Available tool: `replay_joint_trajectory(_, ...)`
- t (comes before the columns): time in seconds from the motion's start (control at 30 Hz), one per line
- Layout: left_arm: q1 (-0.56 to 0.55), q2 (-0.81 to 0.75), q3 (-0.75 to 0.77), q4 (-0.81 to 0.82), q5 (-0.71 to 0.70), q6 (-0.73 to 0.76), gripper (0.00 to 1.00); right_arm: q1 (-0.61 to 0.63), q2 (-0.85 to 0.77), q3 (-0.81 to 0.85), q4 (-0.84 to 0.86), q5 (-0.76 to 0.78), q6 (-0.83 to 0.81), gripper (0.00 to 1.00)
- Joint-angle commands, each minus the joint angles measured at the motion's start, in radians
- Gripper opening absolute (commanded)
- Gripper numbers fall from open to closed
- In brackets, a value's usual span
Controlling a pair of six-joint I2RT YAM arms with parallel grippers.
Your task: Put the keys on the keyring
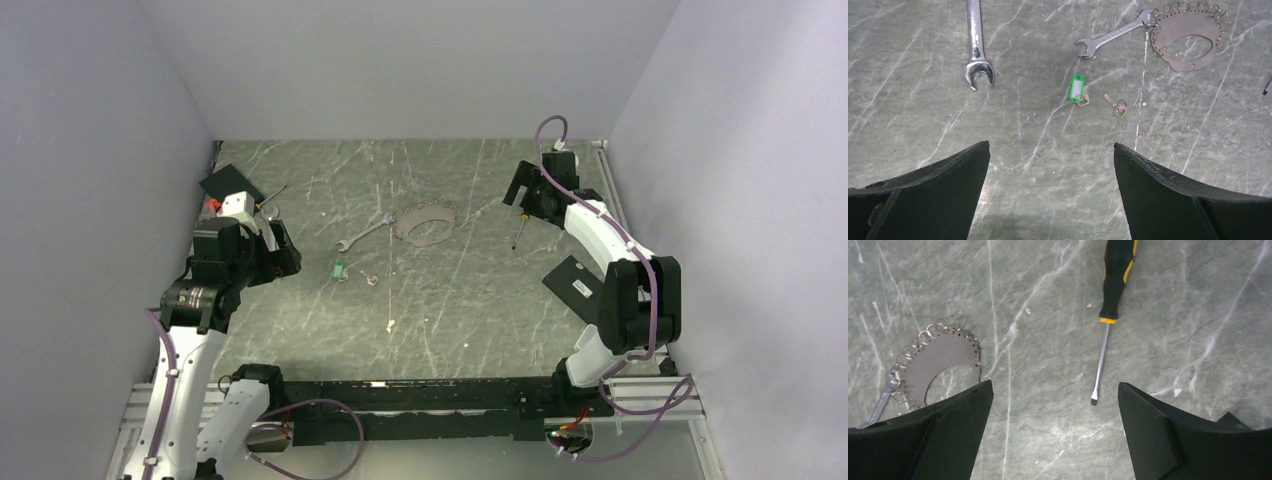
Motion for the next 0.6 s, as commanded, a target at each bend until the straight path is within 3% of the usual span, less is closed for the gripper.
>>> replay_joint_trajectory(0.0, -0.004, -0.022, -0.002, 0.04, 0.021, 0.007, 0.99, 0.006, -0.04, 0.018, 0.07, -0.117, 0.025, 1.0)
replay_joint_trajectory(0.1, -0.005, -0.025, -0.003, 0.043, 0.029, 0.006, 0.99, 0.037, -0.047, 0.006, 0.092, -0.149, 0.021, 1.0)
replay_joint_trajectory(0.57, -0.013, -0.014, -0.014, 0.059, 0.033, -0.003, 0.96, 0.403, 0.075, 0.128, 0.029, 0.02, -0.054, 0.96)
